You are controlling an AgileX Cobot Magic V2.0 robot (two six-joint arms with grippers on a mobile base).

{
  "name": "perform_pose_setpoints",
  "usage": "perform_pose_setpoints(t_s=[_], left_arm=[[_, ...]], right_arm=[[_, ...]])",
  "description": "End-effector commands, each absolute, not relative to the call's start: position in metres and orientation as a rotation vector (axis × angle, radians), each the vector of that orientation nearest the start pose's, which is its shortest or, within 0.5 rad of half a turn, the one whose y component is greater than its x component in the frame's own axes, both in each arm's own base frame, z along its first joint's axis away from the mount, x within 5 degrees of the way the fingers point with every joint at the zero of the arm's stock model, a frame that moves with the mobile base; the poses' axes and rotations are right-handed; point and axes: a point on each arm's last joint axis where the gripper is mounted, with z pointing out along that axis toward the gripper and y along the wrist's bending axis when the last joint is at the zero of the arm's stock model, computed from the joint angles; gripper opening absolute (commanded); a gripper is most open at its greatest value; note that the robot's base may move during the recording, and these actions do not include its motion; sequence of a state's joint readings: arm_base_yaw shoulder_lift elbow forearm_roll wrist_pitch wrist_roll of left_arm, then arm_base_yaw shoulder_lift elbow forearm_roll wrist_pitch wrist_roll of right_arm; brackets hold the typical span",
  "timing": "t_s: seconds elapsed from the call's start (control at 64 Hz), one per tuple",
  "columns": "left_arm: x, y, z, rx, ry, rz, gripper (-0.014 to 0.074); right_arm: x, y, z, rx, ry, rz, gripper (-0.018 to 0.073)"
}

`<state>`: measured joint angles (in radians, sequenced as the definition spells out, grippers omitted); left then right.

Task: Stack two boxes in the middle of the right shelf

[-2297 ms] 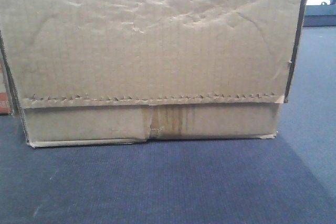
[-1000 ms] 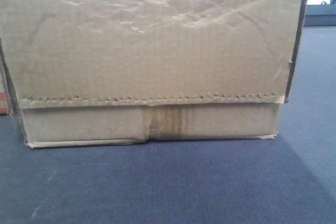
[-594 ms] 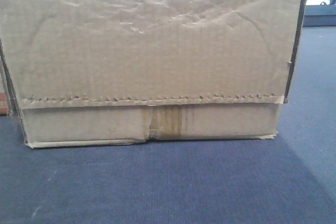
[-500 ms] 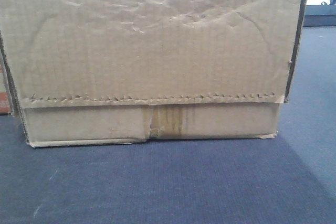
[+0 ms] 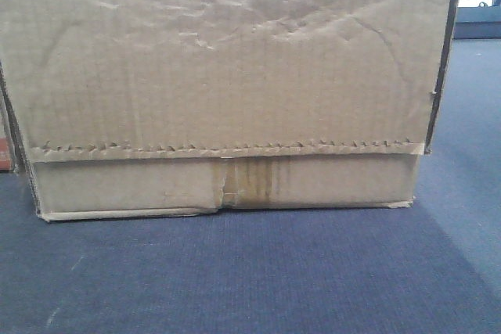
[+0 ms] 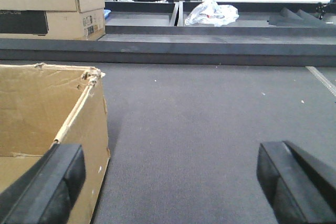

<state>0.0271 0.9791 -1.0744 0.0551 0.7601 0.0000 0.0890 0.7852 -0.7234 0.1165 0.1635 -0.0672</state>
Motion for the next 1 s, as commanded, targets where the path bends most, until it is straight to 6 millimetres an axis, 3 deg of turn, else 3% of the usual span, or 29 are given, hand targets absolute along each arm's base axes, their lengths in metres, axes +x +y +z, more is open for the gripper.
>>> perform_pose_setpoints(t_s=[0.0, 0.172, 0.312, 0.5, 0.719, 0.859, 0.984], left_arm=[[0.216, 0.017, 0.403, -0.031, 2.248, 0.123, 0.0582], [0.263, 0.049, 0.421, -0.047, 2.364, 0.150, 0.0582], [0.297, 0.076, 0.415, -0.055, 2.441, 0.038, 0.0582], [0.339, 0.095, 0.373, 0.021, 2.554, 0.027, 0.0582], [0.370, 0.106, 0.319, 0.006, 2.693, -0.028, 0.0582], [0.380, 0.109, 0.299, -0.001, 2.727, -0.043, 0.0582], [0.383, 0.110, 0.297, -0.004, 2.721, -0.039, 0.0581]], right_arm=[[0.167, 0.017, 0.371, -0.053, 1.671, 0.113, 0.0570], [0.166, 0.022, 0.371, -0.080, 1.670, 0.135, 0.0570], [0.166, 0.026, 0.371, -0.101, 1.669, 0.154, 0.0570], [0.165, 0.026, 0.371, -0.102, 1.669, 0.155, 0.0570], [0.166, 0.030, 0.370, -0.121, 1.673, 0.172, 0.0570], [0.166, 0.030, 0.370, -0.123, 1.677, 0.173, 0.0570], [0.166, 0.030, 0.370, -0.123, 1.679, 0.173, 0.0570]])
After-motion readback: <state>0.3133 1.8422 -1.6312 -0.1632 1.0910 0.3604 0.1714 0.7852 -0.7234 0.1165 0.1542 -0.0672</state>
